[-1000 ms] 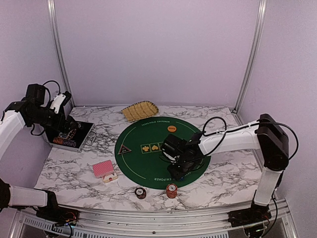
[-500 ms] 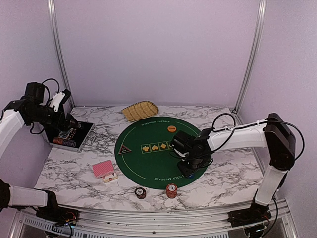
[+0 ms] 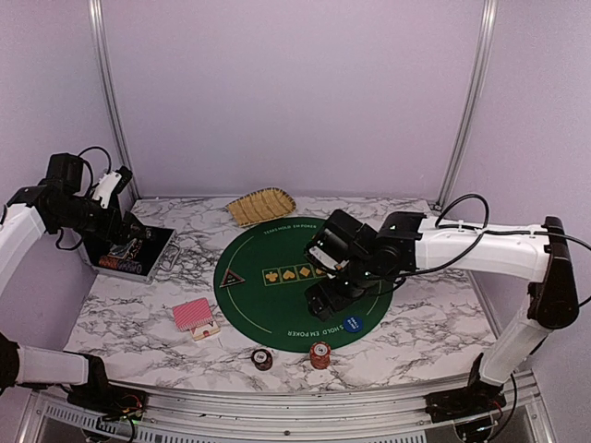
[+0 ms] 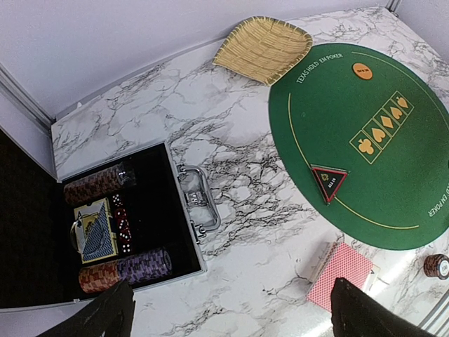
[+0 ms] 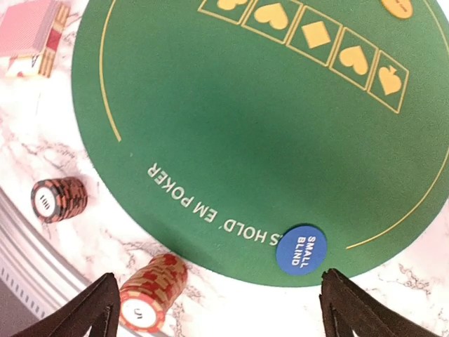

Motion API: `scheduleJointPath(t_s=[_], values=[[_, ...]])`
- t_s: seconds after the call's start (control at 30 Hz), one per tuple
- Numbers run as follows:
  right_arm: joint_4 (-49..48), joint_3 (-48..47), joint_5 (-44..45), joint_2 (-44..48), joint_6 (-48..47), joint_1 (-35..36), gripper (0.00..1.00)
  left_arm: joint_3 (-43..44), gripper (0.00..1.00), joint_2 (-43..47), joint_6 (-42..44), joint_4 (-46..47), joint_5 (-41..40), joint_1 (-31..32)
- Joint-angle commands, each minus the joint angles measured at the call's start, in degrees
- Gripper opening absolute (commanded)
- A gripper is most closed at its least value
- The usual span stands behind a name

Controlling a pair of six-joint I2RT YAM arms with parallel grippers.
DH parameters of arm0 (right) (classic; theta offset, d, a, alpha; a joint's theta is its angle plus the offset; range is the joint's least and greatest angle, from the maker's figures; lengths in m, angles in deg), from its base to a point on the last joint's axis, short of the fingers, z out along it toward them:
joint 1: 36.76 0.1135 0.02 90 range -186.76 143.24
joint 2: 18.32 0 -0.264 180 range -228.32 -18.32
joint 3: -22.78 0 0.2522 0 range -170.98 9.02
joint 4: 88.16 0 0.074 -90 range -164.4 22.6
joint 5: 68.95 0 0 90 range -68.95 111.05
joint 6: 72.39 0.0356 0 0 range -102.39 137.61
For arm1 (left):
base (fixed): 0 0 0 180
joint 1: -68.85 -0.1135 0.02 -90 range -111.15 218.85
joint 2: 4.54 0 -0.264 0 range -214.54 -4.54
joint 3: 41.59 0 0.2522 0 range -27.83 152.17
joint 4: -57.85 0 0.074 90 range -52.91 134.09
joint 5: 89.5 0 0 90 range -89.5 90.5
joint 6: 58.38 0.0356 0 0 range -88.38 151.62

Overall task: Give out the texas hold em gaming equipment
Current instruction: Move the small blind button to the poker table mat, then adjust the poker chips pile at the center of the board.

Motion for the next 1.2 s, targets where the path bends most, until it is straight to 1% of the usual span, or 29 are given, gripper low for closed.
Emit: scheduleJointPath(t_s=[0.0, 0.13, 0.23, 0.43, 0.73, 1.17], values=[[5.34, -2.22, -4.04, -0.18, 1.35, 3.25, 0.98, 1.17, 0.99, 0.35, 0.00, -1.90, 1.38, -0.15], [8.06, -3.78, -3.07, -2.94, 0.84, 5.68, 0.99, 1.28, 0.99, 0.36, -0.06, -1.92, 1.50, -0.15], [7.44, -4.35, -4.04, -4.68, 0.43, 7.10, 0.98, 1.20, 0.99, 0.48, -0.12, -1.92, 1.68, -0.16], [6.60, -4.94, -4.62, -8.40, -0.07, 9.06, 0.92, 1.15, 0.99, 0.80, 0.07, -2.01, 1.45, -0.15], [4.77, -4.52, -6.27, -9.66, -0.20, 9.28, 0.86, 1.35, 0.99, 0.89, 0.15, -2.09, 1.74, -0.16], [3.92, -2.85, -5.90, -10.71, 0.28, 10.59, 0.78, 1.35, 0.99, 0.81, 0.13, -2.06, 1.53, -0.18]])
